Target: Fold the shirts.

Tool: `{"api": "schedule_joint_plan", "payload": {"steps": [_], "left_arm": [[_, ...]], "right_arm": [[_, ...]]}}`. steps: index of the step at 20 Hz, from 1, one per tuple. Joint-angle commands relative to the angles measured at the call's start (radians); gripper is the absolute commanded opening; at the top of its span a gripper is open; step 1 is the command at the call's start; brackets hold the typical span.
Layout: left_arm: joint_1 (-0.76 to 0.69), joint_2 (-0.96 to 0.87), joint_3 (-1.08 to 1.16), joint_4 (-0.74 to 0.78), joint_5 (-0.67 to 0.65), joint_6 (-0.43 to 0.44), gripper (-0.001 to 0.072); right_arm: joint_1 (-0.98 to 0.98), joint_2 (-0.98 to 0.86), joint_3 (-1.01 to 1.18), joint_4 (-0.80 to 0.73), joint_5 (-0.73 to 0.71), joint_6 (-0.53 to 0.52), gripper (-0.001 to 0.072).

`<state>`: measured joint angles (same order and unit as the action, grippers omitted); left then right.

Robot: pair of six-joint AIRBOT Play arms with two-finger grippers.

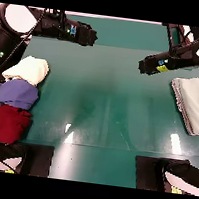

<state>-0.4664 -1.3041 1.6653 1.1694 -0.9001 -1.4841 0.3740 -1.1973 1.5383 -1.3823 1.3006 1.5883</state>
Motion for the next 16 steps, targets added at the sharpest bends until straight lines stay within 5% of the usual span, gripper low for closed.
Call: {"api": "schedule_joint_plan", "payload": {"steps": [1, 12, 16], "left_arm": [[0.0, 0.0, 0.0, 0.0, 0.003, 0.0, 0.0025], [0.0, -0.001, 0.0, 0.0, 0.046, 0.002, 0.0025], [0.116, 0.045, 0.013, 0.211, 0.044, -0.011, 0.0024]], "right_arm": [[0.003, 0.0, 0.001, 0.001, 0.003, 0.0, 0.0016], [0.003, 0.004, 0.0, 0.003, 0.02, 0.0, 0.0016], [0.003, 0.009, 0.0, 0.002, 0.02, 0.0, 0.0016]]}}
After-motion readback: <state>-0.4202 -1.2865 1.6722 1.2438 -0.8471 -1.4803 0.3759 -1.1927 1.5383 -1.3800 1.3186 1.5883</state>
